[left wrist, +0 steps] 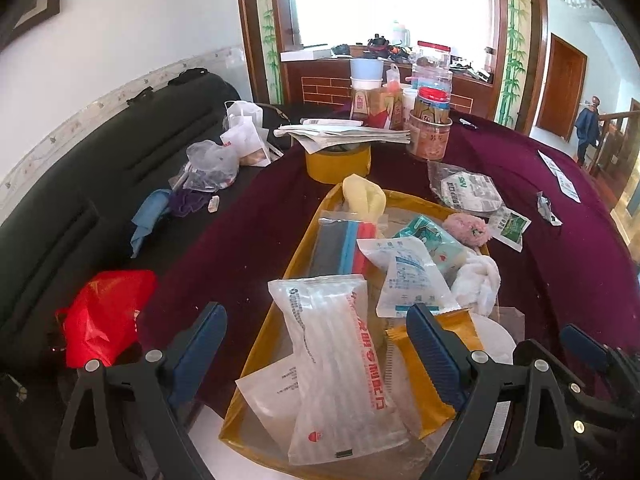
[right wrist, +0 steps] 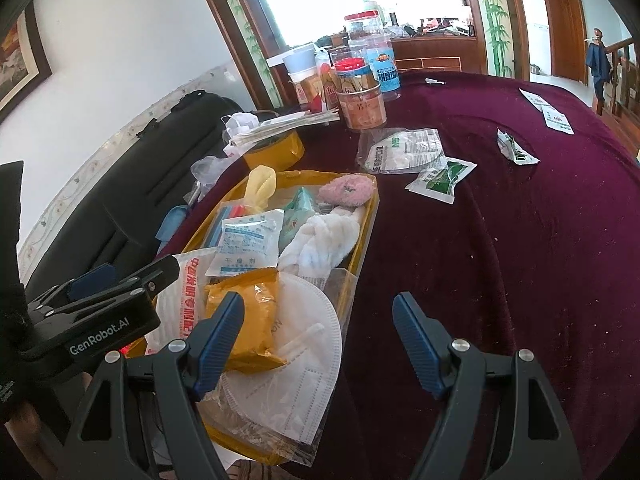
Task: Organize soft objects
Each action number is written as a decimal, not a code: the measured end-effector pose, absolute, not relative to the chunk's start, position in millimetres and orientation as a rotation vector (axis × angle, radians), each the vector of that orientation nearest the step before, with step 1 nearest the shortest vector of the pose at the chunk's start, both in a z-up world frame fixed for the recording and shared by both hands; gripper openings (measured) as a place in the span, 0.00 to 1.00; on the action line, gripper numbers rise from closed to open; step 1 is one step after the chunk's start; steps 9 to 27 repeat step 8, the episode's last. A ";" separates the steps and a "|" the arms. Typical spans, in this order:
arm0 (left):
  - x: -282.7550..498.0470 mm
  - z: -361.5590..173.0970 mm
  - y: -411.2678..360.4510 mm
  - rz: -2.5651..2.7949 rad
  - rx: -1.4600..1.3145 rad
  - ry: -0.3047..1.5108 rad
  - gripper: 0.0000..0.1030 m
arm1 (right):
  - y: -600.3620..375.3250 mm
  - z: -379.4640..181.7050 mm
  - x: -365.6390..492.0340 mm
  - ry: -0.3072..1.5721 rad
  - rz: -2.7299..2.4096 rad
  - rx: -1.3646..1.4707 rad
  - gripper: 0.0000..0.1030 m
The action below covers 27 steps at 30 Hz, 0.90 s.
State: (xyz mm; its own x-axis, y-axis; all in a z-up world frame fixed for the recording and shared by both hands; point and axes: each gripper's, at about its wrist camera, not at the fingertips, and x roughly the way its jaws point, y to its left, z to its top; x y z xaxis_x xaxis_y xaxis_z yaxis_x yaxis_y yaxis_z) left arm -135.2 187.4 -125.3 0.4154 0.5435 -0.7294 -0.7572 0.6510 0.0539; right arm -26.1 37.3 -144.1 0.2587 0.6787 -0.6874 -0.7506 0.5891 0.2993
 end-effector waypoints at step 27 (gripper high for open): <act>-132.4 -130.7 186.9 0.823 -0.290 0.796 0.91 | 41.2 -147.1 -27.2 0.886 0.969 -0.106 0.74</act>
